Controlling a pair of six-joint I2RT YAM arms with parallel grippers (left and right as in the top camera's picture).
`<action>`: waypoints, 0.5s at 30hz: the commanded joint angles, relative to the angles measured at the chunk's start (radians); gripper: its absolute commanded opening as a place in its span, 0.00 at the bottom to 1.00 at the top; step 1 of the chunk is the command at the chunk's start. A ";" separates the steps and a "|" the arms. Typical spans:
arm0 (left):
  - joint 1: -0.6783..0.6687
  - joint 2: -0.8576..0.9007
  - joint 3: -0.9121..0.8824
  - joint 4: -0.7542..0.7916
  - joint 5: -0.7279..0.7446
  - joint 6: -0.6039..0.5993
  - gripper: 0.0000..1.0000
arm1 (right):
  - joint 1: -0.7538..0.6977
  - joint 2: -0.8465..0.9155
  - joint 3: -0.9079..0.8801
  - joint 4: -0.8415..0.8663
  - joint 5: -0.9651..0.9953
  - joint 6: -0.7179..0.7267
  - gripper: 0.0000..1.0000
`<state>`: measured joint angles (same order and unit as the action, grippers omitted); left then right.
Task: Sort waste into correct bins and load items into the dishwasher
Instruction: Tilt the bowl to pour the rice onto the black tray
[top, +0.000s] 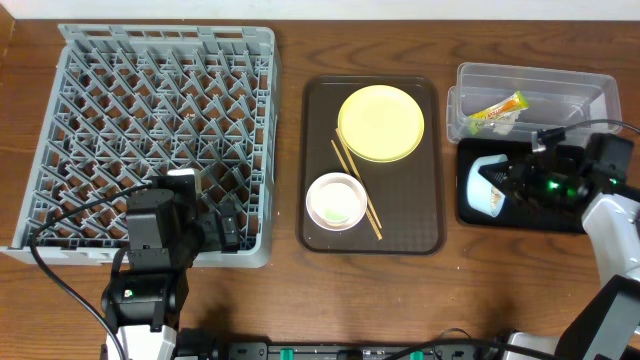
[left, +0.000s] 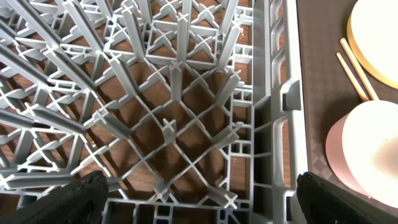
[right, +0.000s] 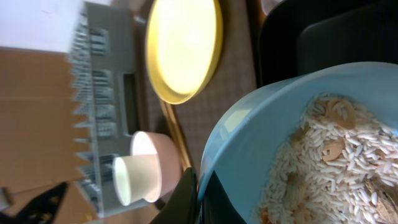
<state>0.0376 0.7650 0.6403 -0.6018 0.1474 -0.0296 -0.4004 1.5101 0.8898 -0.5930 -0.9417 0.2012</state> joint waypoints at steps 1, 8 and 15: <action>-0.004 -0.002 0.025 0.000 -0.002 -0.010 0.99 | -0.053 -0.012 -0.016 0.007 -0.159 0.004 0.01; -0.004 -0.002 0.025 0.000 -0.002 -0.010 0.99 | -0.136 -0.012 -0.018 0.026 -0.301 0.021 0.01; -0.004 -0.002 0.025 0.000 -0.001 -0.010 0.99 | -0.187 -0.011 -0.018 0.041 -0.422 0.039 0.01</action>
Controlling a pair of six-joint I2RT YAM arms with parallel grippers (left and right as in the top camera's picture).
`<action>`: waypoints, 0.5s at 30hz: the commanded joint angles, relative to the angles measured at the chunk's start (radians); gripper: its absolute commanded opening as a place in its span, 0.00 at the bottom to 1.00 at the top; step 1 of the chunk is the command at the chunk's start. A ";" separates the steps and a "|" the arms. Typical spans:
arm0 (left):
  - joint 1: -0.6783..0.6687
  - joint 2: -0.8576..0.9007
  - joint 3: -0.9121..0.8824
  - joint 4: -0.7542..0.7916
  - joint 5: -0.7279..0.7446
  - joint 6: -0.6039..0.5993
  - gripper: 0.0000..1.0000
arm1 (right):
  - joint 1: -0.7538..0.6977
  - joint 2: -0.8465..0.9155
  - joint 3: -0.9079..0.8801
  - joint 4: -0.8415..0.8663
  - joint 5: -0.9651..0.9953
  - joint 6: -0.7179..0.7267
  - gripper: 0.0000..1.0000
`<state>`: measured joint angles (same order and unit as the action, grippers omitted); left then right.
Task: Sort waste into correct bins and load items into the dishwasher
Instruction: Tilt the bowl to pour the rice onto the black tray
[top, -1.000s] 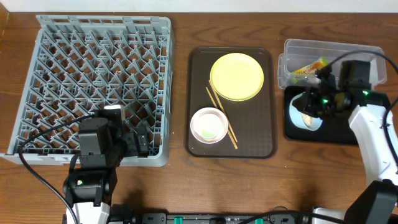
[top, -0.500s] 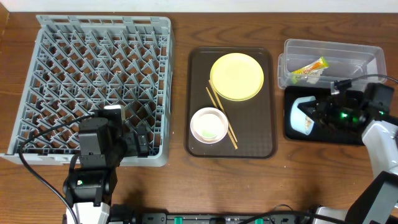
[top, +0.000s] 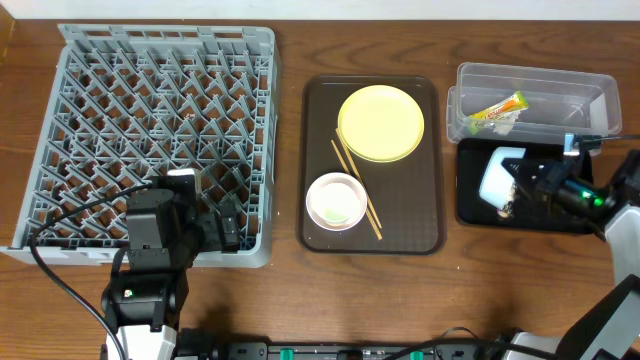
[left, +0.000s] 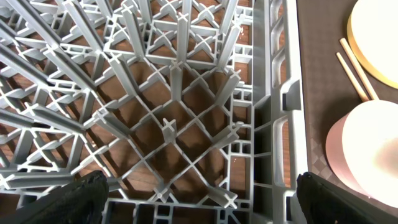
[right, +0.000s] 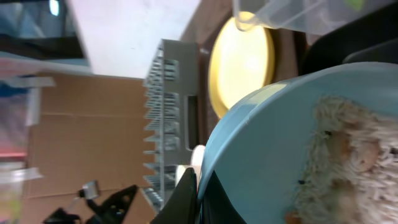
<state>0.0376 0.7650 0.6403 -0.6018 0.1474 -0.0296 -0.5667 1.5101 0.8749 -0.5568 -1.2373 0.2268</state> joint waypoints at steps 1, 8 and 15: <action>-0.004 -0.002 0.025 0.000 -0.001 -0.010 0.99 | -0.025 -0.011 -0.003 0.007 -0.134 0.013 0.01; -0.004 -0.002 0.025 0.000 -0.001 -0.010 0.99 | -0.050 -0.010 -0.003 0.061 -0.188 0.013 0.01; -0.004 -0.002 0.025 0.000 -0.002 -0.010 0.99 | -0.062 0.013 -0.003 0.131 -0.238 0.045 0.01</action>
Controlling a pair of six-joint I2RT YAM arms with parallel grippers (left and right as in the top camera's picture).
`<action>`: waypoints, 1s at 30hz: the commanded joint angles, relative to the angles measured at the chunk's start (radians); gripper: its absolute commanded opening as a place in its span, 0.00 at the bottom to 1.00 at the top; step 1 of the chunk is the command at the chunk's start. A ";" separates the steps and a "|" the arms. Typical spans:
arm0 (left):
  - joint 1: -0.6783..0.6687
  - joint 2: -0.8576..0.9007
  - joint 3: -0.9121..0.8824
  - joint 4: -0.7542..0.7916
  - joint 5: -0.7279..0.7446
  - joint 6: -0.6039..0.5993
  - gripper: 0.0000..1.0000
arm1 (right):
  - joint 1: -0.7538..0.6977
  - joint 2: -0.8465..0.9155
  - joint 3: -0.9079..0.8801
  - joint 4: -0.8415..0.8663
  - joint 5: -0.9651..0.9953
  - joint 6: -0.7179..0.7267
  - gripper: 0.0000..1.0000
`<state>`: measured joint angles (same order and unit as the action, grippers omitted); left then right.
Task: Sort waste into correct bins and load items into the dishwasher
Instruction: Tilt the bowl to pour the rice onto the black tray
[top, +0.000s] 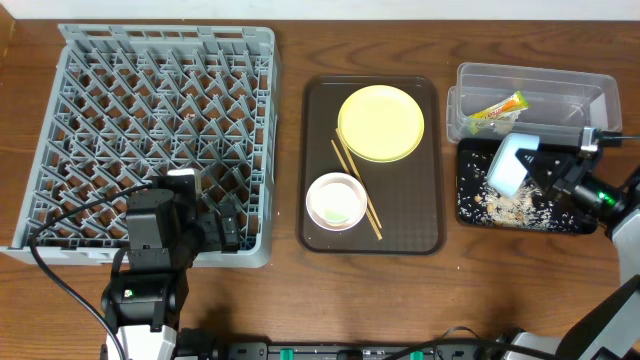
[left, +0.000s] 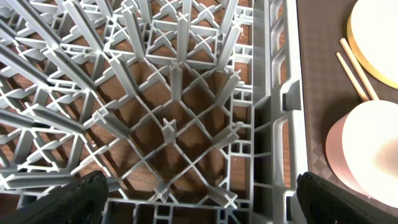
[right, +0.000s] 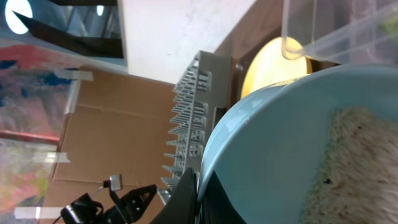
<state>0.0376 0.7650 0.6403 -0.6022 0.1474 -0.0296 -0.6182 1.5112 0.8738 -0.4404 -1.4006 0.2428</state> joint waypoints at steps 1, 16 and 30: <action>-0.004 -0.002 0.025 0.000 -0.002 -0.010 0.99 | -0.011 0.015 -0.002 0.021 -0.075 0.034 0.01; -0.004 -0.002 0.025 0.000 -0.002 -0.010 0.99 | -0.011 0.026 -0.002 0.177 -0.158 0.049 0.01; -0.004 -0.002 0.025 0.000 -0.001 -0.010 0.99 | -0.017 0.026 -0.002 0.389 -0.097 0.649 0.01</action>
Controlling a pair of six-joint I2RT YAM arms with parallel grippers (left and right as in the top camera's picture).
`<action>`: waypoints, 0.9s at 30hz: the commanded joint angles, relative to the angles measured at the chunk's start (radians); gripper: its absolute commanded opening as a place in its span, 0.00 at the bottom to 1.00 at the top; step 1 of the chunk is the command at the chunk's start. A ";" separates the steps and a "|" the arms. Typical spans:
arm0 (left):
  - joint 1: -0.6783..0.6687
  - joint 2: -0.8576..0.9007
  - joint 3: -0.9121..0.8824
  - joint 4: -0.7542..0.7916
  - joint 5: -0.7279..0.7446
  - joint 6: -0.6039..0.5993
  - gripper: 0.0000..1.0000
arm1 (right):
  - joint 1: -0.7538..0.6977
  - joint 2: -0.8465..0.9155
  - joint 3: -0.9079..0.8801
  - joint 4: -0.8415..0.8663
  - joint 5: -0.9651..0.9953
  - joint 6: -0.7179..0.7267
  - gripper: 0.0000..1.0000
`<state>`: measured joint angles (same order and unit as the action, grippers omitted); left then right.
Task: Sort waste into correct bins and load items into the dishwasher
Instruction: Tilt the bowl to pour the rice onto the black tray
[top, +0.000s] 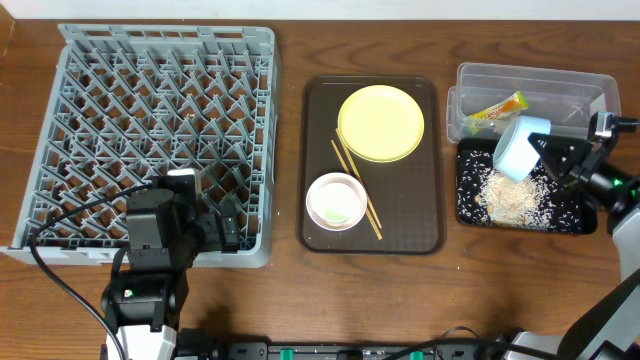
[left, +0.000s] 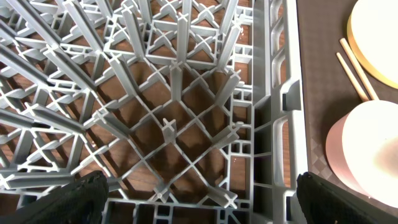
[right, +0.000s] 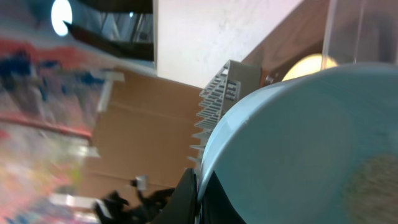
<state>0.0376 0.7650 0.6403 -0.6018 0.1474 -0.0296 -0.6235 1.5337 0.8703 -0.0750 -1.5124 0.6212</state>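
Observation:
My right gripper is shut on the rim of a light blue bowl, tipped on its side over the black bin; in the right wrist view the bowl fills the frame with a little rice left inside. Rice lies spread in the black bin. On the brown tray rest a yellow plate, a pink bowl with a white cup and chopsticks. My left gripper stands open over the grey dishwasher rack, holding nothing.
A clear bin at the back right holds a yellow-green wrapper. The rack's right wall lies between my left gripper and the pink bowl. The table is brown wood.
The blue bowl has tipped further and sits slightly higher and to the right. More rice lies in the black bin; little shows inside the bowl. The left arm has not moved.
My right gripper held the rice-filled blue bowl low in the black bin. Then the bowl was lifted and tilted, still holding its rice. Then rice lay scattered in the bin. Now the bowl is on its side, nearly emptied. The left gripper stayed still.

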 joint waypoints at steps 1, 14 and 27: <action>-0.004 -0.002 0.025 -0.001 -0.001 -0.010 0.99 | -0.013 0.004 0.001 0.032 0.025 0.307 0.01; -0.004 -0.002 0.025 -0.023 -0.001 -0.010 0.99 | -0.013 0.004 0.001 0.155 0.088 0.415 0.01; -0.004 -0.002 0.025 -0.023 -0.001 -0.010 0.99 | -0.010 0.004 0.000 0.221 -0.048 -0.089 0.01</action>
<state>0.0376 0.7650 0.6403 -0.6239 0.1474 -0.0296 -0.6243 1.5352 0.8692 0.1459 -1.5146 0.6605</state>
